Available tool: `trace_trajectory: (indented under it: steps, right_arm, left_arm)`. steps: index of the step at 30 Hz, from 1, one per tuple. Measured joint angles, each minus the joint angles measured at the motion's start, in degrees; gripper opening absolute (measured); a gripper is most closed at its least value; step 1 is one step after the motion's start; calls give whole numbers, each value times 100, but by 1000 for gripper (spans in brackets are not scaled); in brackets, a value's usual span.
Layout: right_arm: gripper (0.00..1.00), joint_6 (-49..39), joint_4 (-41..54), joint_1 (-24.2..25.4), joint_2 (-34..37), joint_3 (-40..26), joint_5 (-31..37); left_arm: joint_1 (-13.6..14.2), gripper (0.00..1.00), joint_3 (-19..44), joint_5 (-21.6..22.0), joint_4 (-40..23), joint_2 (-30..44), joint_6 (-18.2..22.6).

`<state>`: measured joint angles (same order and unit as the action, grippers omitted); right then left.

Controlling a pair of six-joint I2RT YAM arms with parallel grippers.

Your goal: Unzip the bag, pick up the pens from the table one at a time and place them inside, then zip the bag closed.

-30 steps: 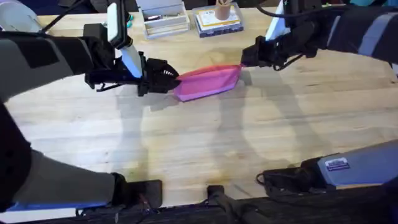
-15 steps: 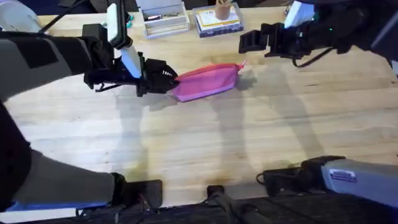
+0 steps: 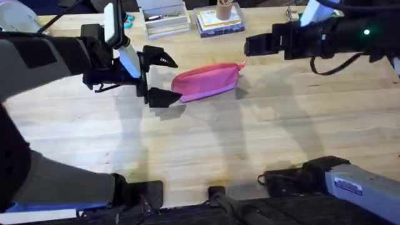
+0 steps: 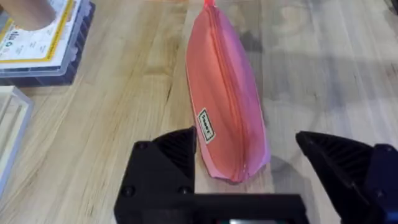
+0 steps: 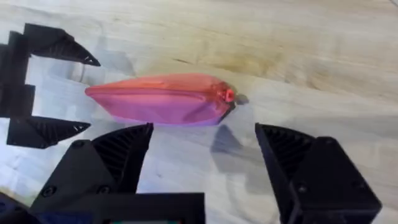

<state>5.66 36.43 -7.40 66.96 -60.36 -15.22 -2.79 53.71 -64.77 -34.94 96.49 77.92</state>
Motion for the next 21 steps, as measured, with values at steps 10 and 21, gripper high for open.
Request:
trace_trajectory:
  steps: [10, 21]
  right_arm:
    - [998, -19, 298, 0, -175, 0, -2]
    - [997, -472, 345, 0, -311, 0, 0]
  left_arm:
    - [2, 993, 0, 0, -2, 0, 10]
    - [0, 993, 0, 569, -155, -780, -559]
